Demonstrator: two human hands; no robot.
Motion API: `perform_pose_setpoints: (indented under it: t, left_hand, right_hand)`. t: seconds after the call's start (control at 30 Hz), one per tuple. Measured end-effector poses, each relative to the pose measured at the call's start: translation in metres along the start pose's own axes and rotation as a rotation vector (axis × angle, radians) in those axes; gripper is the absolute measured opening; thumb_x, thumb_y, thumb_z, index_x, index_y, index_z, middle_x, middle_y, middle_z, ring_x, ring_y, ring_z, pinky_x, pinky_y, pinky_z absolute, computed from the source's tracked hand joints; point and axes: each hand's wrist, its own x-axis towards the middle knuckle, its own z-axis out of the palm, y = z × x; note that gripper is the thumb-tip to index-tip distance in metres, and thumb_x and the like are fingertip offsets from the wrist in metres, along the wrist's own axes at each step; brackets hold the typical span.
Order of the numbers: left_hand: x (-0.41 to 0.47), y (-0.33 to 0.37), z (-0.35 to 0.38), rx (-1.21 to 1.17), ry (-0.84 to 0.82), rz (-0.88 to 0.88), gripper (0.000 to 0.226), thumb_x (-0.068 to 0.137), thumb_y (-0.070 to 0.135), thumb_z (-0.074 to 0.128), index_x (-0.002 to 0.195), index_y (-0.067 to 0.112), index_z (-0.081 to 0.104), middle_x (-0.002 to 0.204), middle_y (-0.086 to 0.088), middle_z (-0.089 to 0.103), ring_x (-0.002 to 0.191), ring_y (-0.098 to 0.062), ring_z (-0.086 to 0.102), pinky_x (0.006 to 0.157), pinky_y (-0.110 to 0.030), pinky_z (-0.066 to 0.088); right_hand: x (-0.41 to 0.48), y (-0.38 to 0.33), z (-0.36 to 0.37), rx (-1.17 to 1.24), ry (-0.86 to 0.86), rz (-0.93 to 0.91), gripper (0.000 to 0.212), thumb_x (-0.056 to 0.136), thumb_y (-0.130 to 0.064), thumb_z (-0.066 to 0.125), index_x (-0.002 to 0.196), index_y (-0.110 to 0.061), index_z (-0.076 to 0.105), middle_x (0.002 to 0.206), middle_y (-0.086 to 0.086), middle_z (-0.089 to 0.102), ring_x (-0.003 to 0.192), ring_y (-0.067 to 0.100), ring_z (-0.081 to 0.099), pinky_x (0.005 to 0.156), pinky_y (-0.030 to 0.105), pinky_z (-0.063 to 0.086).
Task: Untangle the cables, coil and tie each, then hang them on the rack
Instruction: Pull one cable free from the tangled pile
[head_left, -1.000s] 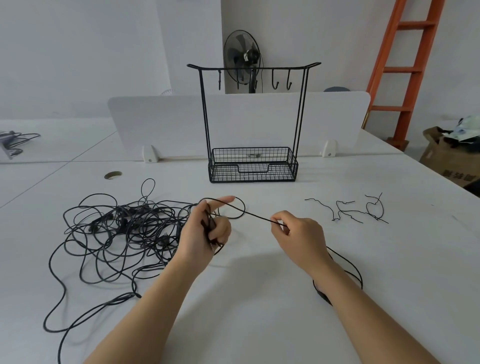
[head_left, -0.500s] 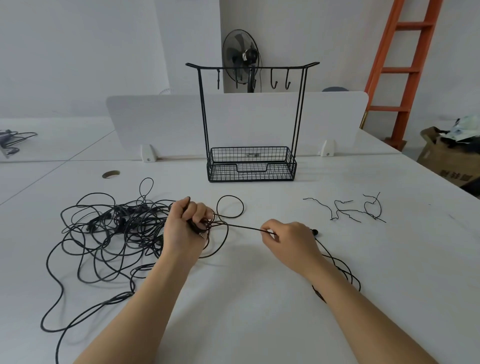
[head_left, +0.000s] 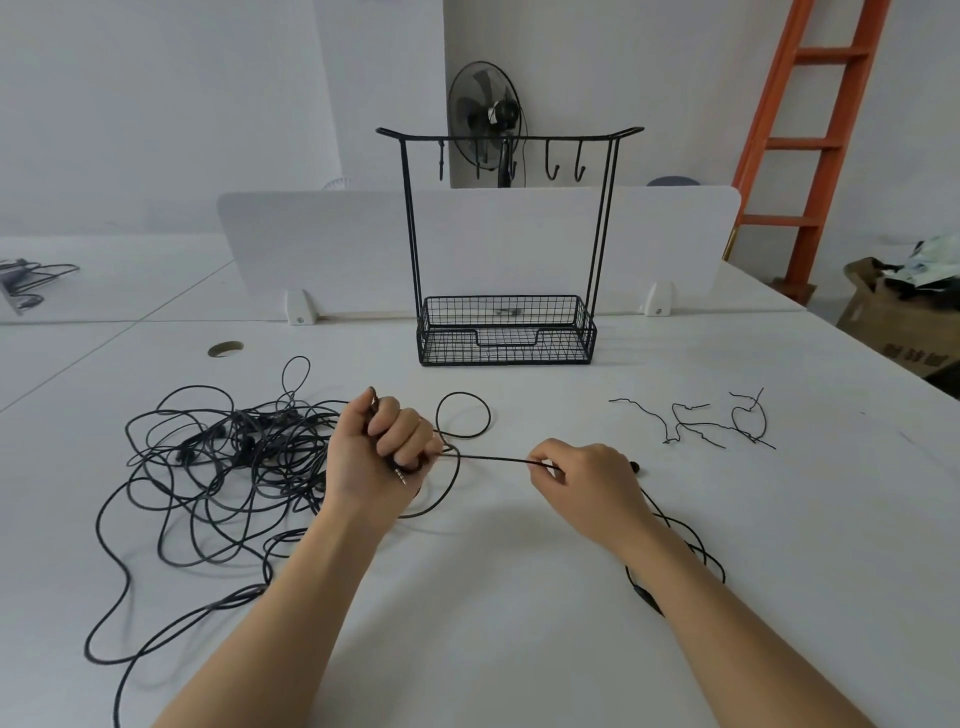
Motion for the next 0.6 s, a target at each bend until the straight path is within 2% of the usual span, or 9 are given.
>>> perform_pose_setpoints:
  t: [0.03, 0.07, 0.13, 0.23, 0.33, 0.4, 0.47, 0.53, 0.6]
  left_hand:
    - [0.001, 0.001, 0.0, 0.018, 0.03, -0.021, 0.042, 0.069, 0.032, 0.055, 0.041, 0.022, 0.026, 0.045, 0.006, 0.008, 0.042, -0.012, 0.006, 0.039, -0.019, 0.022]
    - [0.002, 0.001, 0.0, 0.062, 0.07, -0.038, 0.044, 0.079, 0.032, 0.047, 0.04, 0.021, 0.03, 0.042, 0.007, 0.01, 0.04, -0.011, 0.005, 0.036, -0.019, 0.012]
    - [0.004, -0.001, 0.001, 0.237, 0.163, -0.064, 0.049, 0.092, 0.032, 0.034, 0.044, 0.02, 0.032, 0.038, 0.007, 0.018, 0.033, -0.008, 0.009, 0.038, -0.016, 0.006]
    - [0.0, -0.011, 0.009, 0.653, 0.21, -0.093, 0.044, 0.096, 0.031, 0.037, 0.054, 0.017, 0.031, 0.044, 0.003, 0.026, 0.032, -0.008, 0.017, 0.037, -0.014, 0.009]
    - [-0.007, -0.024, 0.015, 1.169, 0.099, -0.067, 0.045, 0.093, 0.035, 0.049, 0.057, 0.008, 0.042, 0.035, 0.007, 0.03, 0.03, -0.008, 0.023, 0.037, -0.017, 0.019]
    - [-0.011, -0.028, 0.017, 1.412, 0.032, -0.08, 0.043, 0.088, 0.04, 0.058, 0.06, 0.008, 0.046, 0.032, 0.009, 0.033, 0.031, -0.005, 0.028, 0.039, -0.017, 0.025]
    - [-0.013, -0.027, 0.017, 1.558, -0.037, -0.167, 0.047, 0.082, 0.043, 0.064, 0.058, 0.014, 0.037, 0.037, 0.009, 0.037, 0.033, -0.005, 0.03, 0.042, -0.018, 0.026]
    - [-0.014, -0.027, 0.018, 1.653, -0.074, -0.298, 0.053, 0.079, 0.045, 0.067, 0.057, 0.018, 0.027, 0.046, 0.006, 0.03, 0.037, -0.009, 0.028, 0.043, -0.02, 0.025]
    - [-0.017, -0.027, 0.019, 1.727, -0.119, -0.385, 0.053, 0.084, 0.048, 0.06, 0.056, 0.019, 0.025, 0.047, 0.006, 0.028, 0.038, -0.011, 0.026, 0.043, -0.021, 0.024]
  right_hand:
    - [0.0, 0.001, -0.001, -0.004, 0.004, 0.006, 0.035, 0.078, -0.033, 0.041, 0.087, -0.013, 0.068, 0.05, 0.002, 0.046, 0.054, 0.025, 0.041, 0.057, 0.027, 0.035]
    - [0.0, 0.001, -0.003, -0.008, 0.003, 0.019, 0.03, 0.083, -0.032, 0.045, 0.088, -0.014, 0.068, 0.05, 0.002, 0.045, 0.056, 0.024, 0.042, 0.056, 0.026, 0.033]
    - [0.001, 0.002, -0.006, 0.015, 0.007, 0.035, 0.016, 0.087, -0.023, 0.054, 0.09, -0.015, 0.068, 0.047, -0.003, 0.041, 0.058, 0.022, 0.042, 0.055, 0.024, 0.03]
    - [0.002, 0.002, -0.006, 0.098, 0.05, 0.062, 0.01, 0.084, -0.016, 0.059, 0.087, -0.016, 0.069, 0.043, -0.007, 0.038, 0.055, 0.017, 0.041, 0.054, 0.019, 0.03]
    - [0.002, 0.0, -0.003, 0.257, 0.069, 0.105, 0.009, 0.081, -0.013, 0.063, 0.077, -0.019, 0.068, 0.041, -0.009, 0.043, 0.051, 0.009, 0.042, 0.055, 0.018, 0.032]
    - [0.003, -0.002, -0.004, 0.408, 0.05, 0.14, 0.019, 0.081, -0.011, 0.065, 0.068, -0.024, 0.064, 0.051, -0.01, 0.051, 0.052, 0.006, 0.043, 0.057, 0.018, 0.036]
    - [0.005, -0.004, -0.008, 0.59, 0.05, 0.189, 0.026, 0.081, -0.007, 0.065, 0.064, -0.026, 0.062, 0.062, -0.001, 0.06, 0.057, 0.005, 0.047, 0.058, 0.014, 0.038]
    - [0.007, -0.003, -0.012, 0.722, 0.074, 0.249, 0.025, 0.08, -0.005, 0.066, 0.064, -0.024, 0.064, 0.065, 0.002, 0.063, 0.061, 0.006, 0.051, 0.058, 0.013, 0.038]
    - [0.008, -0.003, -0.013, 0.765, 0.064, 0.287, 0.022, 0.079, -0.004, 0.067, 0.065, -0.021, 0.065, 0.068, 0.007, 0.062, 0.064, 0.008, 0.052, 0.059, 0.016, 0.037]
